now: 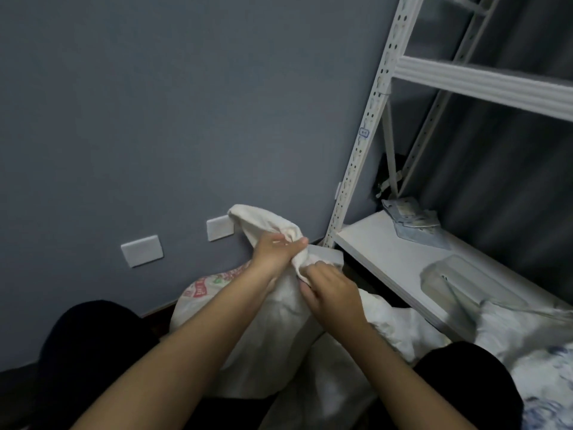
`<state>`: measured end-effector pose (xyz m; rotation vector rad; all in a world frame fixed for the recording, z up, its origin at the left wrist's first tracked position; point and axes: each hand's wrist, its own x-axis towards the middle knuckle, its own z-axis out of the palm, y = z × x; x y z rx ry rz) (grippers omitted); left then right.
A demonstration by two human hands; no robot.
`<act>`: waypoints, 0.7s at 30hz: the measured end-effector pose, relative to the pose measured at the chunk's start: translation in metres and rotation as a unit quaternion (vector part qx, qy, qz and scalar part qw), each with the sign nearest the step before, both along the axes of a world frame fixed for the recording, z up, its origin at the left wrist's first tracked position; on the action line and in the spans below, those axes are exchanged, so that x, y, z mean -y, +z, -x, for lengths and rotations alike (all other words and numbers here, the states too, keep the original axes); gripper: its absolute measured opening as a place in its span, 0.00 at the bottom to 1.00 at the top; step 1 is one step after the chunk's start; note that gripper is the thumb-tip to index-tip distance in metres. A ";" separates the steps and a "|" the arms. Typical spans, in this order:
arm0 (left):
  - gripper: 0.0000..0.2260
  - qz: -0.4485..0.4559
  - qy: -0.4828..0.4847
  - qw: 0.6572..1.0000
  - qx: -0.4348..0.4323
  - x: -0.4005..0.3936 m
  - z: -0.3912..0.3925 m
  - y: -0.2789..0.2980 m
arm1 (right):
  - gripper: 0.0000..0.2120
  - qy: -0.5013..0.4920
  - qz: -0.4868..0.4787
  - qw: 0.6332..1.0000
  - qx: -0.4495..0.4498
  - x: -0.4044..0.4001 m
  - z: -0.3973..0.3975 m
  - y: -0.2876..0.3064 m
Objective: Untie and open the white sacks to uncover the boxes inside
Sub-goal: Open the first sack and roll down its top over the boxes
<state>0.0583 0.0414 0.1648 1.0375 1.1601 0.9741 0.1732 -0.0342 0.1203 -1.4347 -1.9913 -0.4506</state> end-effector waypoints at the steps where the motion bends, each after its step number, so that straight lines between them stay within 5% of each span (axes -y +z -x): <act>1: 0.11 0.012 -0.001 1.000 -0.015 0.003 0.000 -0.005 | 0.06 0.030 0.056 0.998 -0.010 0.001 -0.001 0.000; 4: 0.11 -0.015 -0.017 0.998 -0.051 0.010 0.006 -0.014 | 0.09 0.104 0.288 0.941 -0.146 0.007 -0.015 0.019; 6: 0.09 -0.085 -0.075 0.990 -0.080 0.015 0.014 -0.009 | 0.12 0.103 0.237 0.953 -0.157 0.004 -0.027 0.041; 8: 0.09 -0.148 -0.145 0.969 -0.134 0.021 0.022 0.000 | 0.23 0.094 0.150 0.984 -0.021 -0.008 -0.033 0.066; 10: 0.08 -0.187 -0.209 0.936 -0.212 0.029 0.030 0.011 | 0.31 0.113 0.202 0.962 0.144 -0.024 -0.034 0.083; 14: 0.07 -0.212 -0.306 0.858 -0.353 0.038 0.054 0.028 | 0.10 0.131 0.221 0.878 0.405 -0.051 -0.035 0.089; 18: 0.09 -0.193 -0.332 0.805 -0.452 0.038 0.074 0.026 | 0.10 0.151 0.180 0.850 0.471 -0.047 -0.031 0.091; 21: 0.16 -0.213 -0.345 0.781 -0.475 0.055 0.065 0.019 | 0.17 0.069 0.281 0.878 0.380 -0.033 -0.007 0.086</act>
